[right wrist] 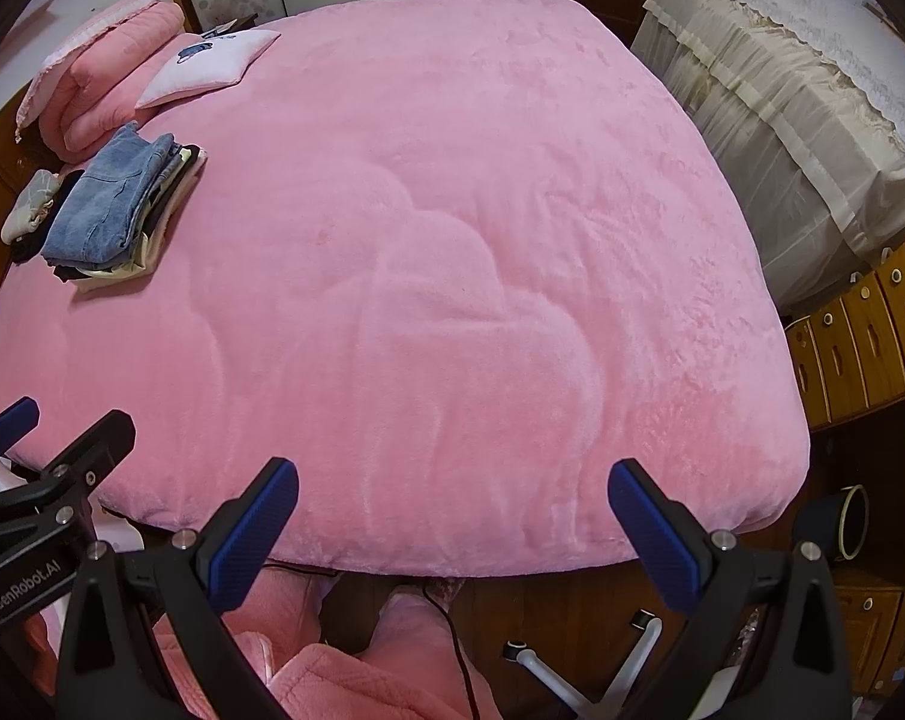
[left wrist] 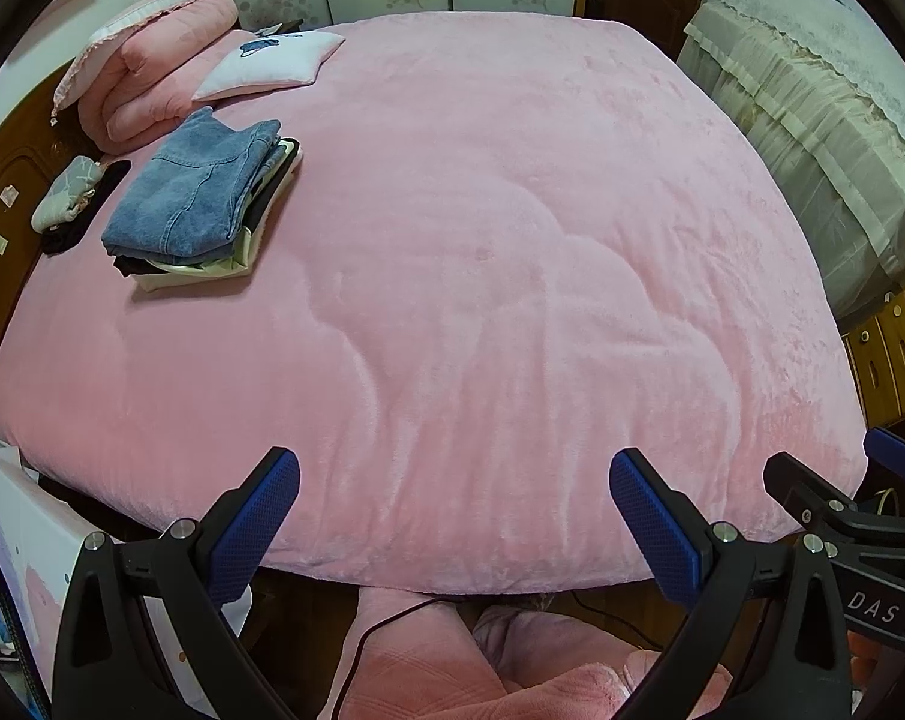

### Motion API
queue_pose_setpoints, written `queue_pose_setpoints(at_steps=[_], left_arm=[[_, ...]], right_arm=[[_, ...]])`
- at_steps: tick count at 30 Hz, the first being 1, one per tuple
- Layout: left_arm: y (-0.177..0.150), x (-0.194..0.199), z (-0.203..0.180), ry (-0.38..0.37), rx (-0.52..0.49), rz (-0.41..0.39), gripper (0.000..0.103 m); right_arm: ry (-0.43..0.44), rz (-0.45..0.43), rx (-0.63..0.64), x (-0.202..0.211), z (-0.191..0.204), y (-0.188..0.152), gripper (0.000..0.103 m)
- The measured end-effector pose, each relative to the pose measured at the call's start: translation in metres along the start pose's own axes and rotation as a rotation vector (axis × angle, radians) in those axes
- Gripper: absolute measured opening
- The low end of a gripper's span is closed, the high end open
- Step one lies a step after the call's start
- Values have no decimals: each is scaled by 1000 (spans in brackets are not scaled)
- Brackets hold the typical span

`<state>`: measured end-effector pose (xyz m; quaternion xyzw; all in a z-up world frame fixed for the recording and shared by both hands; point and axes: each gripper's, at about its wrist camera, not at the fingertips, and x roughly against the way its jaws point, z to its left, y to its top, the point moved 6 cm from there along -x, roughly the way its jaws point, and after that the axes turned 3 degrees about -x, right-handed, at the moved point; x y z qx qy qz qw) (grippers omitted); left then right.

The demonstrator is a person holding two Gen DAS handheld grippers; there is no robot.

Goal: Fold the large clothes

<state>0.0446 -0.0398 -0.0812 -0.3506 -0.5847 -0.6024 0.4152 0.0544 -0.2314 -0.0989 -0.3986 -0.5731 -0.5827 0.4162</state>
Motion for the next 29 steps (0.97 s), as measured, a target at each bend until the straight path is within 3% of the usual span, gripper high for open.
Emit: queue_pose_setpoints(at_steps=[29], left_arm=[[5,-9,-6,-3,-19,13,102]], right_arm=[[5,40,-13,-12,-15,7,103]])
